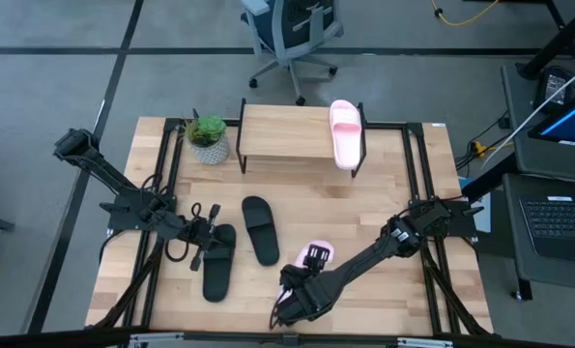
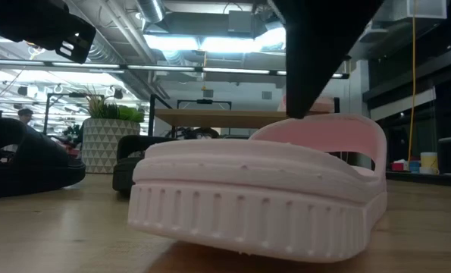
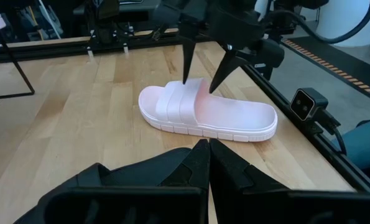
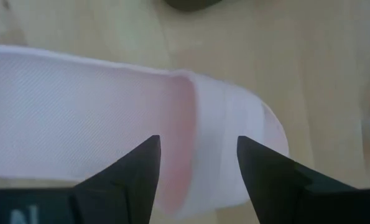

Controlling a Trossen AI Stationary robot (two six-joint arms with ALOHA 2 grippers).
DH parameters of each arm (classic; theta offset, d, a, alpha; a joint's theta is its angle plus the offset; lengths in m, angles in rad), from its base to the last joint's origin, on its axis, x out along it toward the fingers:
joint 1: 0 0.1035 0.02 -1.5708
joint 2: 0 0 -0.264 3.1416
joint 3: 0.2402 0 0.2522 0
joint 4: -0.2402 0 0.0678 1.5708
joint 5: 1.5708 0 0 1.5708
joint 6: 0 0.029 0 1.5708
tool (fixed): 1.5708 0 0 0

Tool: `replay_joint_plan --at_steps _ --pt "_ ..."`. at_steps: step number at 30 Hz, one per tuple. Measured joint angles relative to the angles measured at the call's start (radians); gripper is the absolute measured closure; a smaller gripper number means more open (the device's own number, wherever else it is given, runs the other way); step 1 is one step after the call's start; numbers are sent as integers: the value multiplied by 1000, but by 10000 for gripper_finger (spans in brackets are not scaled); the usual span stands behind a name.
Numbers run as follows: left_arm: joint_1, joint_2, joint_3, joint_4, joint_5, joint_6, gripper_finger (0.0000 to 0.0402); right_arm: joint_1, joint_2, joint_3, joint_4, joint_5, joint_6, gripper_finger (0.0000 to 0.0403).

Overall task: Pick and place slides into the shelf
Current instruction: Put the pink slide on the shelf

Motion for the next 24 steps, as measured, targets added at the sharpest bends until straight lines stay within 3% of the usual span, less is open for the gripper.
replay_joint_plan --at_steps 24 --pt "0 0 0 -1 0 0 401 -11 -1 -17 -35 0 17 189"
